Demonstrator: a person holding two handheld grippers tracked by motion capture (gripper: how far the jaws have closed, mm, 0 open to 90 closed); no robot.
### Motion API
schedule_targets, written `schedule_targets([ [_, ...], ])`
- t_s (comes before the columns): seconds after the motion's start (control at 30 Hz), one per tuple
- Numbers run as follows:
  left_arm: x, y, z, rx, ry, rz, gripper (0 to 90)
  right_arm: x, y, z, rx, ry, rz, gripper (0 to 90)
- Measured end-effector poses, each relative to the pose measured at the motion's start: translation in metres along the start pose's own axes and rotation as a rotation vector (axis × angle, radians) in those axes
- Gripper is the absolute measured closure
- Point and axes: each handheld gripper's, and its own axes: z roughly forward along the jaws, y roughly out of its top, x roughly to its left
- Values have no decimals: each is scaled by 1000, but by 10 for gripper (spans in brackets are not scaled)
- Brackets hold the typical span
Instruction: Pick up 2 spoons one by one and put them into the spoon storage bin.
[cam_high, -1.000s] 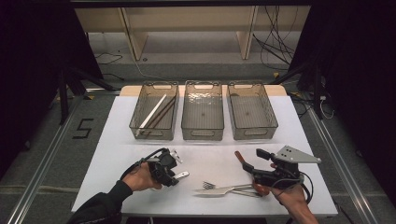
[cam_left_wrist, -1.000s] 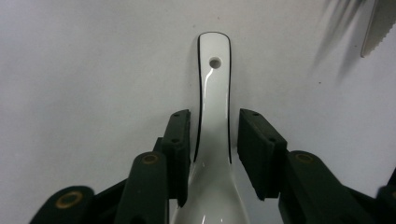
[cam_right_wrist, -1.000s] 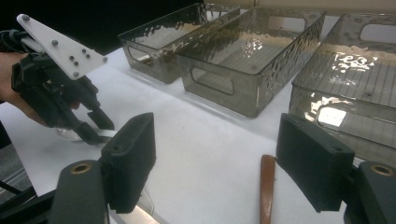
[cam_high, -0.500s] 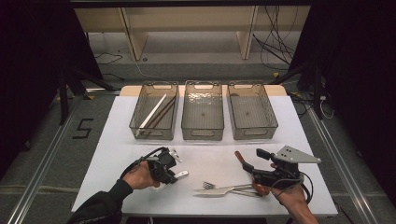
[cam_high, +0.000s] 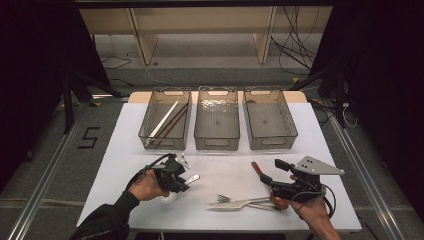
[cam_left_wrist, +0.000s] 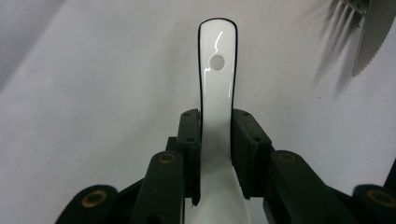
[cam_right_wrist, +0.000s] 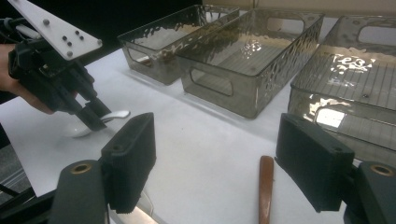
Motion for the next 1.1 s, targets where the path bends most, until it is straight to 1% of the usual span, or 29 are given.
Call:
schedule_targets([
  [0.03,1,0,-2,-17,-2,-12,736,0,0,0,1,0,-2,294],
  [0.13,5,-1,-7,-48,5,-29,737,0,0,0,0,-1,0,294],
  [0.23,8,-3,-10,-73,16,-53,737,0,0,0,0,0,1,294],
  [0.3,10,-3,-13,-91,15,-66,737,0,0,0,0,-1,0,294],
  [0.33,11,-3,-14,-91,16,-59,737,0,0,0,0,-1,-2,294],
  [0.43,13,-3,-18,-111,23,-74,737,0,0,0,0,-1,1,294],
  [0.57,14,-1,-23,-129,31,-77,737,0,0,0,0,-1,-1,294],
  [0.63,15,0,-24,-141,29,-83,737,0,0,0,1,-1,1,294],
  [0.67,14,1,-24,-155,24,-97,737,0,0,0,1,-1,2,294],
  [0.7,14,2,-25,-157,23,-91,737,0,0,0,1,-1,3,294],
  [0.77,15,4,-27,-170,19,-100,737,-1,0,0,0,-1,3,294],
  [0.9,18,8,-33,-191,11,-101,736,-1,0,0,1,0,6,294],
  [0.97,19,10,-36,-217,4,-116,737,-1,-1,1,3,0,6,294],
  [1.03,21,13,-39,-233,0,-122,736,0,-1,1,6,1,6,294],
  [1.1,24,15,-41,-251,-12,-135,737,0,-1,1,6,1,6,294],
])
